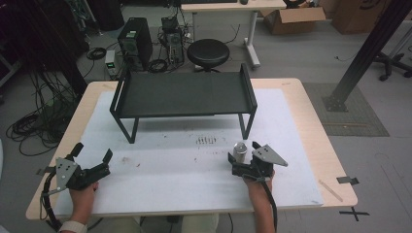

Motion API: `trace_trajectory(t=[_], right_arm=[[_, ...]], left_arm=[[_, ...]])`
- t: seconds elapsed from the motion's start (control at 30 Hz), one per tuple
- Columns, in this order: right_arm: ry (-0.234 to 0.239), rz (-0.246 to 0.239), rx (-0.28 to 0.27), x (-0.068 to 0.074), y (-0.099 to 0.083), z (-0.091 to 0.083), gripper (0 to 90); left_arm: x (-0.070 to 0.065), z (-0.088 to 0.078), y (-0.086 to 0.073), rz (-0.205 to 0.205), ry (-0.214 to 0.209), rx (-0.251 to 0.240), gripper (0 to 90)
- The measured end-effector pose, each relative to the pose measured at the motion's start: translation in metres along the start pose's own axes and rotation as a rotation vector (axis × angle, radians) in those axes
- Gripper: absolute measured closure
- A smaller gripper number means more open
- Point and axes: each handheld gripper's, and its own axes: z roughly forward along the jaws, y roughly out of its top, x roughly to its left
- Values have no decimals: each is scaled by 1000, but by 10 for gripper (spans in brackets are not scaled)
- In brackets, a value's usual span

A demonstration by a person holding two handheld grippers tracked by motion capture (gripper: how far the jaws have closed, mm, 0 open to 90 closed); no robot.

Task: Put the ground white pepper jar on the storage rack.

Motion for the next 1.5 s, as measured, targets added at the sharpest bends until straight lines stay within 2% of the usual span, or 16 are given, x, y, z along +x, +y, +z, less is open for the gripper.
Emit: trace_trajectory(t=[0.27, 0.53, 0.73, 1.5], right_arm=[[-6, -2, 22, 1, 1, 3, 64], [-11, 24, 43, -2, 1, 5, 135], [-2, 25, 31, -2, 1, 4, 232], [46, 7, 28, -2, 1, 3, 478]], left_arm=[[0, 0, 0, -1, 0, -3, 2], [0, -1, 0, 0, 0, -5, 2], [0, -1, 0, 0, 0, -6, 2], [0, -1, 0, 0, 1, -6, 2]])
